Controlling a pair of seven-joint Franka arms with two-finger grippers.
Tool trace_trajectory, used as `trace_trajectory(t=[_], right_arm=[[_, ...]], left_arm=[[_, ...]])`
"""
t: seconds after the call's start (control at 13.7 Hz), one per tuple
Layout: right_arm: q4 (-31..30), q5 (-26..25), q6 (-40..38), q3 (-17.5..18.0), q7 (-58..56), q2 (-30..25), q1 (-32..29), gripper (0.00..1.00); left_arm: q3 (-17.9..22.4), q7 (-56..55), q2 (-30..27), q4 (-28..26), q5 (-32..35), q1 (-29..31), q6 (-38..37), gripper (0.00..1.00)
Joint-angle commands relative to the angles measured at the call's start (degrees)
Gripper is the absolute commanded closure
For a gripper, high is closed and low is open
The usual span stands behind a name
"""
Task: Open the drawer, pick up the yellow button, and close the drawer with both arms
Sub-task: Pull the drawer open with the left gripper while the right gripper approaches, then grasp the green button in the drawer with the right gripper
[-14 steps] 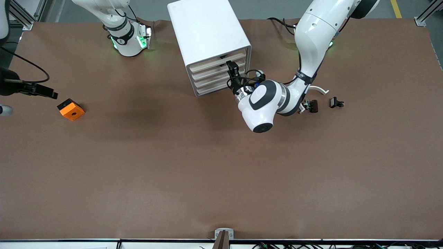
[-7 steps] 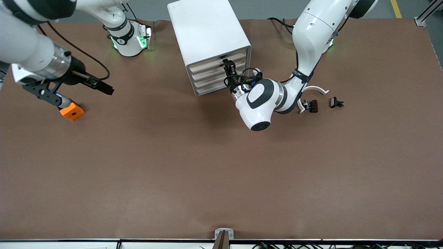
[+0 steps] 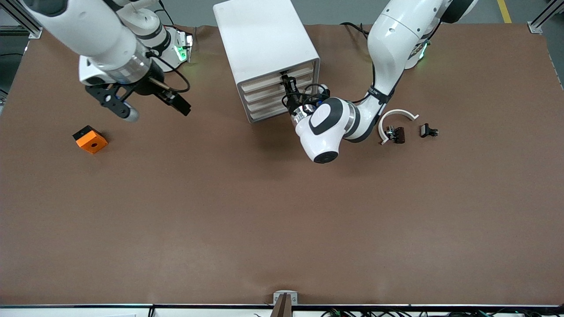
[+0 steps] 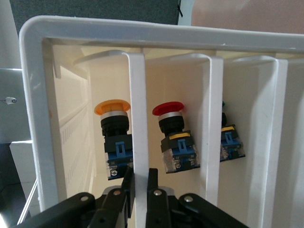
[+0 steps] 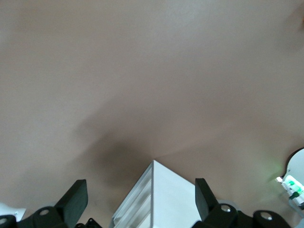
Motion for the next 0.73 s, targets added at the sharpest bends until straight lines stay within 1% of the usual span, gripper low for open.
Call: trace_trajectory(t=[0.0,0.22,0.37,0.44,0.51,0.66], right_arm=[[0.04,-0.2,0.69,-0.81,4.05,0.23,2.77,0.0],[0.04,-0.29,1.13,-0.81,4.94,0.31,3.48,0.0],[0.04,-0.29,1.22,-0.81,5.11,0.4,3.66,0.0],[0.04,-0.2,1.74,-0.81,6.51,0.58,3.92,0.0],[0.04,-0.12,2.62,-0.72,8.35,0.58,4.27,0.0],[0.12,-0.29,4.03,-0.81,12.82,1.1,7.51,0.0]], left_arm=[[1.07,-0.92,-0.17,0.17,-0.48,0.38,0.72,1.0],[4.49,-1.63,-1.05,0.69,-0.48,0.47,0.46,1.0],[7.3,-4.26,-0.87,3.67,-0.48,0.56,0.28,1.0],[8.36,-4.44,-0.96,4.12,-0.74,1.08,0.28,1.0],[8.54,-4.79,-0.96,5.17,-0.92,2.39,0.28,1.0],[8.63,-4.79,-0.96,7.02,-1.01,4.5,0.28,1.0]])
